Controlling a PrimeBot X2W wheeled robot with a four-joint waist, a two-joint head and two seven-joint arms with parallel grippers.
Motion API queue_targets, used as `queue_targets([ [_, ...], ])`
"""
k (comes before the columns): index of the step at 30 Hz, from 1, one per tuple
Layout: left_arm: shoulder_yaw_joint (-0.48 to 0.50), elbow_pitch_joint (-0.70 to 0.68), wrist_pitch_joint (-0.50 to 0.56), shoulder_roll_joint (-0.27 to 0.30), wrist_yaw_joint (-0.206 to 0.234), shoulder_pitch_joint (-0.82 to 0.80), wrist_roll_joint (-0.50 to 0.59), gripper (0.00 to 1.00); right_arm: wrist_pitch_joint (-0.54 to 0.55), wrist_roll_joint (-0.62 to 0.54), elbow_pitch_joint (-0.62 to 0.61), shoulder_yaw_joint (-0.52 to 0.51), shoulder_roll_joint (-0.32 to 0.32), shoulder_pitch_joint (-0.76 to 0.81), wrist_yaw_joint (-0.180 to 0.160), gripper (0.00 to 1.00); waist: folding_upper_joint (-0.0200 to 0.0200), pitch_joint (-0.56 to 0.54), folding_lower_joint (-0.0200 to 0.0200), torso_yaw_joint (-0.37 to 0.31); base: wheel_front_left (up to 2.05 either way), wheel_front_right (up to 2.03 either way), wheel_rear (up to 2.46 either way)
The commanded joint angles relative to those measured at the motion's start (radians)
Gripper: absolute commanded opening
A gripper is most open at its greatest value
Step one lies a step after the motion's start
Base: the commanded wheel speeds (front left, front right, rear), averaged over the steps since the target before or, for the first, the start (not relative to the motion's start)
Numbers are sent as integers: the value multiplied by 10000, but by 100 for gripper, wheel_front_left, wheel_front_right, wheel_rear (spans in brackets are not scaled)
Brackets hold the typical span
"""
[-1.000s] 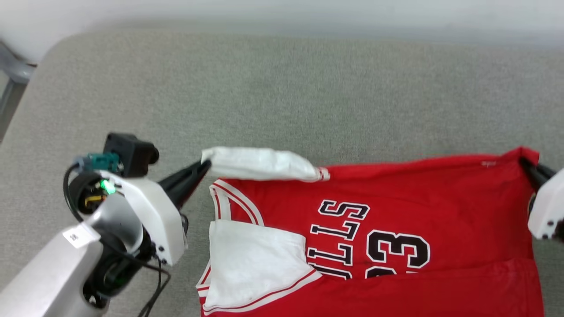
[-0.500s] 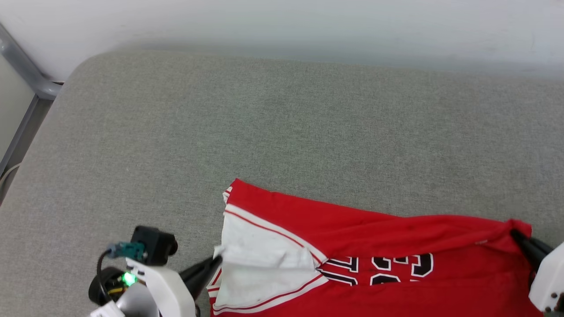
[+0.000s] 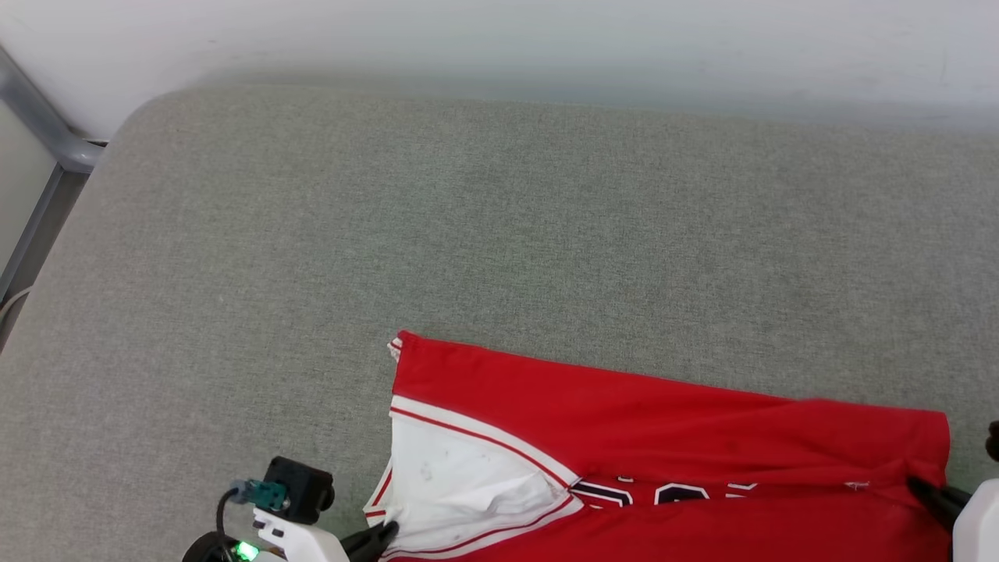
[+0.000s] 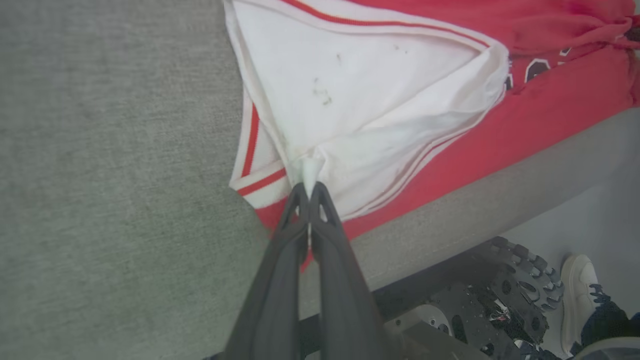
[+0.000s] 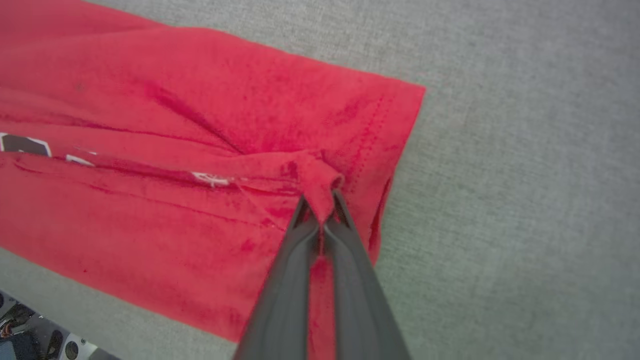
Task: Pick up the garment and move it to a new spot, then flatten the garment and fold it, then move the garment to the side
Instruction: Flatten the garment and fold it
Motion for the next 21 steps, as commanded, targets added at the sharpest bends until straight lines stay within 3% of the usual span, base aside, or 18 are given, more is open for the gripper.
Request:
queue_targets([
  [1, -115, 213, -83, -82, -122, -46, 122, 29, -33, -72, 44, 175, -143, 153, -9, 36, -1, 15, 1, 4, 0, 0, 0],
  [2, -175, 352, -96, -114, -137, -93, 206, 100, -73, -88, 79, 240, -187, 135, -9, 100, -1, 20, 1, 6, 0, 0, 0],
  [13, -42, 931, -1093, -379, -117, -95, 513, 100, 70, 441, 98, 459, -289, 320, -9, 100, -1, -496, 1, -85, 0, 0, 0],
  [21, 823, 139, -2550, -529, 494, -86, 679, 100, 1438, 723, -1034, -627, 256, 504, -9, 100, -1, -840, 1, -205, 0, 0, 0],
])
